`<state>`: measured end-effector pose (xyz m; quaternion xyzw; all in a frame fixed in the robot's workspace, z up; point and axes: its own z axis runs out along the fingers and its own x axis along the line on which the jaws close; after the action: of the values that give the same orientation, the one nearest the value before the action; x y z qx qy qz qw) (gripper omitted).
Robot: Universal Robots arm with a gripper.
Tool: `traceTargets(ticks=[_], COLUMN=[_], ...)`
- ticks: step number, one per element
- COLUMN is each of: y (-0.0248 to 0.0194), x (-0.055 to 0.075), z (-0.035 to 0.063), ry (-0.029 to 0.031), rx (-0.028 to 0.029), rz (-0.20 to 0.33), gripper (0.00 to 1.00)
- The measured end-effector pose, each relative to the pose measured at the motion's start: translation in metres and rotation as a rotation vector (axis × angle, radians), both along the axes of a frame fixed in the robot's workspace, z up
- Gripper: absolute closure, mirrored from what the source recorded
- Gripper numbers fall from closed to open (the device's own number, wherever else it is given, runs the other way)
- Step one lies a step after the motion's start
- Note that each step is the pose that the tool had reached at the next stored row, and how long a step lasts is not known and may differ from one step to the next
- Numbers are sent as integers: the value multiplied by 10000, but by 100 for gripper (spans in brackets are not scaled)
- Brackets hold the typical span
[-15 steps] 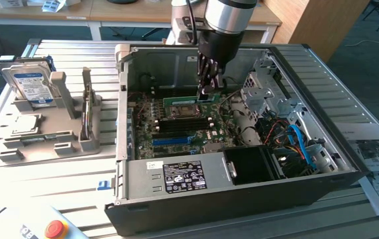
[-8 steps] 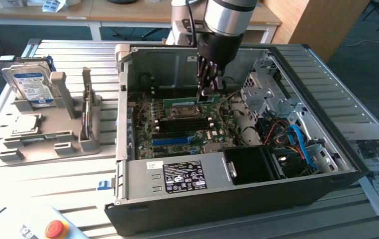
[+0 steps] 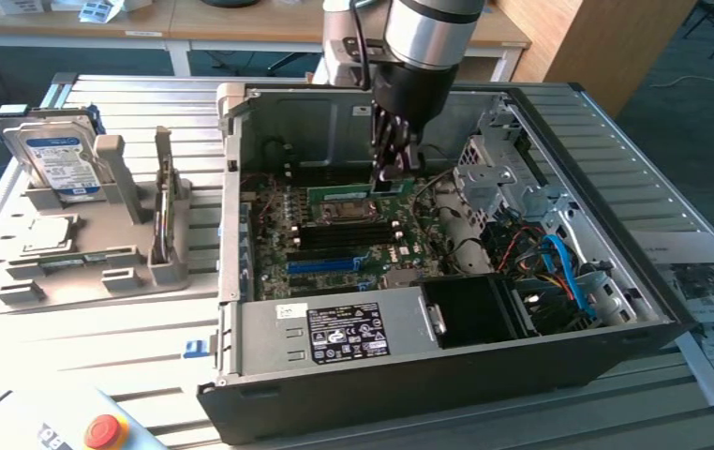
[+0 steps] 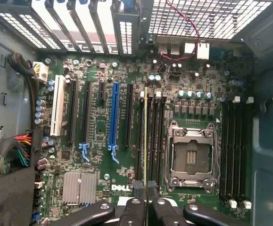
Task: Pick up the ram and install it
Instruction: 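Insert the ram into the slot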
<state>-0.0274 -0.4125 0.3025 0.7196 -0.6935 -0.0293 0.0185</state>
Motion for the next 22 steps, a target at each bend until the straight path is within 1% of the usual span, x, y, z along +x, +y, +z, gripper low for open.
traceTargets(ticks=[22], y=[0], x=[0], z=[-233], ry=[1], rx=[-3], rz=[0], gripper=[88])
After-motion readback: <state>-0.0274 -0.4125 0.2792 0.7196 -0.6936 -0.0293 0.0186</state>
